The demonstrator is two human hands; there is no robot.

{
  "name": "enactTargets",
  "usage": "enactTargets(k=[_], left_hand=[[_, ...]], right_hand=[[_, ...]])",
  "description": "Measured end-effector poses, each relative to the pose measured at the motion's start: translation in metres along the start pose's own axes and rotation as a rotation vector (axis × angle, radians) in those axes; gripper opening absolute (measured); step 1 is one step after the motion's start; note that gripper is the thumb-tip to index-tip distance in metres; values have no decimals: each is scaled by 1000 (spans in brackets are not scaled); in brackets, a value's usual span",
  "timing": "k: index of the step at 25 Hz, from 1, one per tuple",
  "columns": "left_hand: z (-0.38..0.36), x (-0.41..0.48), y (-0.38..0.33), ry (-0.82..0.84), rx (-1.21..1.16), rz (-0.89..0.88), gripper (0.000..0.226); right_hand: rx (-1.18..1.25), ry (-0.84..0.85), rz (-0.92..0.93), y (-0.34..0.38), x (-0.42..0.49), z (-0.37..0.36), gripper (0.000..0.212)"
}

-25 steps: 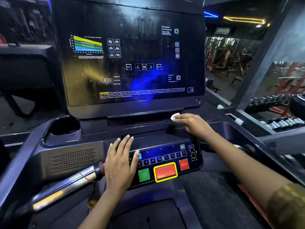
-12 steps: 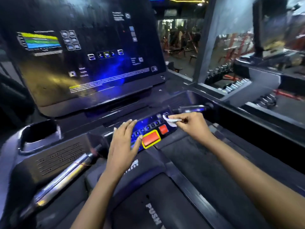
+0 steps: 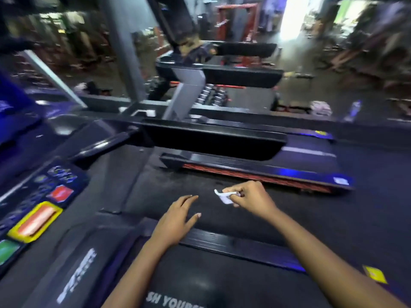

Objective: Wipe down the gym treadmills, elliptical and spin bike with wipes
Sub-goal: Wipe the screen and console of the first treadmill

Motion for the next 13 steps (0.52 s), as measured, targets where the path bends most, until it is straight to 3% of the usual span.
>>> enactTargets(k=[5, 8, 13], left_hand=[[-94, 32, -144, 188, 39, -204, 52], [-162, 32, -236, 335, 66, -364, 52], [-257, 29, -372, 531, 141, -584, 53]], right_hand=[[-93, -150, -340, -96, -132, 91, 15], [-138, -251, -512, -143, -220, 146, 27], [-206, -451, -793, -188, -344, 227, 15]])
Point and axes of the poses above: each hand's wrist, its own x-axis towards the middle knuckle, its own z-axis out of the back of the hand, y = z × x, the point moved 4 cm from there along x, towards the middle knuckle, and after that the axes turned 11 degrees about z, right-handed, at the moved point
